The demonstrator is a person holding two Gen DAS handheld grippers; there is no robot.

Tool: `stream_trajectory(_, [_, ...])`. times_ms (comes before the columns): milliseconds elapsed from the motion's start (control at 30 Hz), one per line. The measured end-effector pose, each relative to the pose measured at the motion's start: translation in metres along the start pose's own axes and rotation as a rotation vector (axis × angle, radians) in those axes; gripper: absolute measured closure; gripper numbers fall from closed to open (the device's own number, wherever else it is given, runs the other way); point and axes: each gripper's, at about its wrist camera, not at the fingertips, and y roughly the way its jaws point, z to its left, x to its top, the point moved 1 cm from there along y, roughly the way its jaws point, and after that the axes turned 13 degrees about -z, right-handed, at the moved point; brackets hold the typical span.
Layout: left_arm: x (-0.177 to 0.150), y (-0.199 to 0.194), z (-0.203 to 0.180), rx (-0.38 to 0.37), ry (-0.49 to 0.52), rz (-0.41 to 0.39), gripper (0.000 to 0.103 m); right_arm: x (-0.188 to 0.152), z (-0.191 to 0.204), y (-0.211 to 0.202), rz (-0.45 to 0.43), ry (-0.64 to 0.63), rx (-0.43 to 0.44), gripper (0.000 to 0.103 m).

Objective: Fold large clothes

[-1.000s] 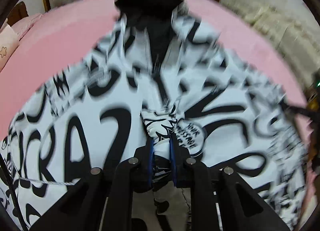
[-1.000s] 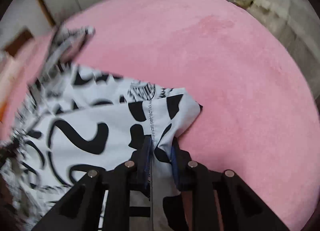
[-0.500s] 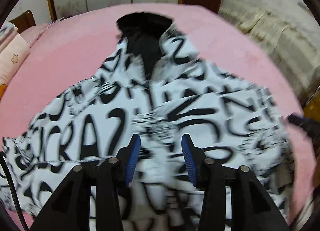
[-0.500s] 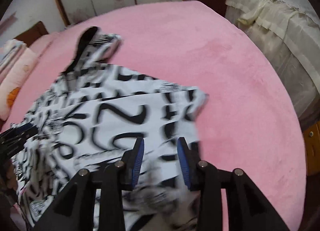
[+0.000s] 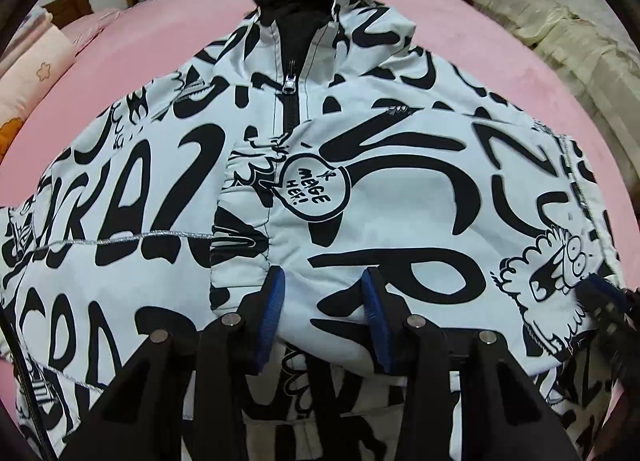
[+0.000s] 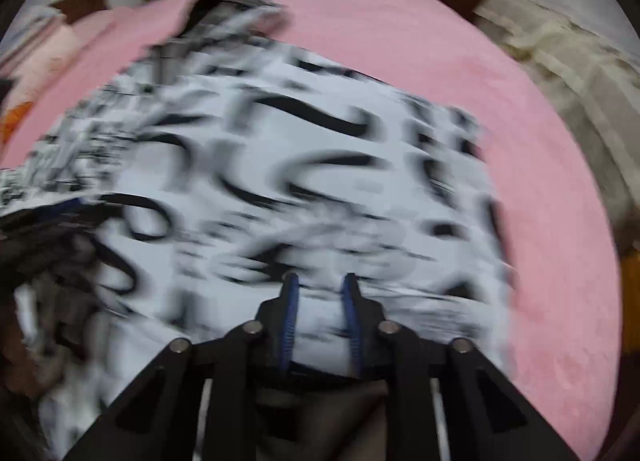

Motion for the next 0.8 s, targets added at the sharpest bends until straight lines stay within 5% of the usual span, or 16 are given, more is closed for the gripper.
stream_trajectory(133, [-0.001,0.001,-0.001,-0.009,0.015,0.001,0.065,-0.017,-0.060,-0.013,-0.017,0.098,-0.041,0.103])
stream_trajectory(200, [-0.002,0.000,-0.005,0.004,0.038,-0.002,0.065,-0.026,-0.076,-0.017,-0.017,0.170,0.040,0.103])
stream_trajectory(600, [-0.003,0.002,-0.004,0.005,0.057,-0.008,0.065,-0.032,-0.065,-0.008,-0.011,0.170,-0.044,0.103])
stream_trajectory(800, [-0.002,-0.005,-0.009,-0.005,0.057,0.013,0.053,-0.030,-0.067,-0.009,0.005,0.203,-0.044,0.103])
